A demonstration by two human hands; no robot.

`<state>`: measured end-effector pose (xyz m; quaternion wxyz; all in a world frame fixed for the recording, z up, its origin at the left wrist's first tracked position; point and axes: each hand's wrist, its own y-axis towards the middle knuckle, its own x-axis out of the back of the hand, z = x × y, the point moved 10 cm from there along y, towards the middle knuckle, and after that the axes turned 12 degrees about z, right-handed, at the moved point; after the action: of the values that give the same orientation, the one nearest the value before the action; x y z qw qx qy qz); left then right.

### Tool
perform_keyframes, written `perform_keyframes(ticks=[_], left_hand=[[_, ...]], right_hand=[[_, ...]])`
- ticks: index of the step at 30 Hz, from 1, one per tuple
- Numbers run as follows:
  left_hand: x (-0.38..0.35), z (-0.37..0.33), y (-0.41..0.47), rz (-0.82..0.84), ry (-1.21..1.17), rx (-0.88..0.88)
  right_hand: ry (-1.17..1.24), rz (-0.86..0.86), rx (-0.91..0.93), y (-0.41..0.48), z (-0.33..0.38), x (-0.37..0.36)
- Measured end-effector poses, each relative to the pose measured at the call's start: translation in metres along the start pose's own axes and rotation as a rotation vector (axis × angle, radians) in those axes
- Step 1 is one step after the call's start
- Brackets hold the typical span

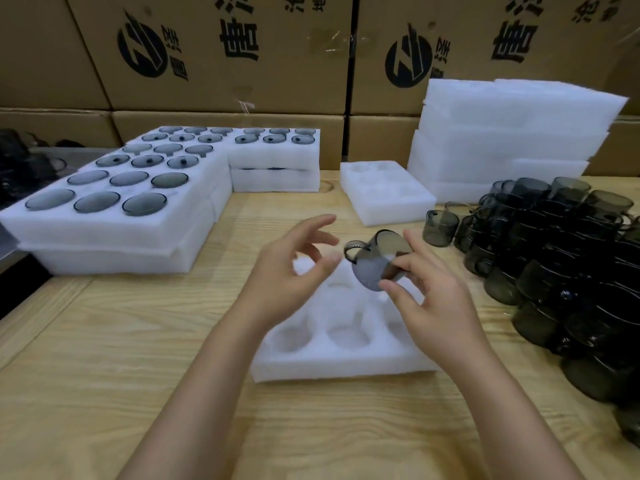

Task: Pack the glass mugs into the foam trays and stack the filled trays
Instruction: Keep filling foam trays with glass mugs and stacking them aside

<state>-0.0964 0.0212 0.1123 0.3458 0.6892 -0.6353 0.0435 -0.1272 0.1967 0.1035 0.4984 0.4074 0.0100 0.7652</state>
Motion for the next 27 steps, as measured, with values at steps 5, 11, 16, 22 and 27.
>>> perform_keyframes(ticks=[5, 11, 16, 22, 27], left_hand=[[-0.016, -0.012, 0.001, -0.048, -0.031, -0.021], [-0.033, -0.013, 0.001, -0.023, -0.115, 0.009], [-0.056, -0.002, 0.003, 0.165, -0.135, 0.066], [-0.081, 0.023, -0.003, 0.386, 0.21, 0.239], [-0.085, 0.019, -0.004, 0.444, 0.222, 0.199]], right_hand=[[0.122, -0.036, 0.042, -0.001, 0.004, -0.001], [0.502, -0.114, -0.1, -0.001, -0.023, 0.008], [0.459, -0.097, -0.148, 0.004, -0.043, 0.02], [0.556, -0.023, -0.142, 0.007, -0.058, 0.016], [0.601, 0.006, -0.153, 0.015, -0.062, 0.01]])
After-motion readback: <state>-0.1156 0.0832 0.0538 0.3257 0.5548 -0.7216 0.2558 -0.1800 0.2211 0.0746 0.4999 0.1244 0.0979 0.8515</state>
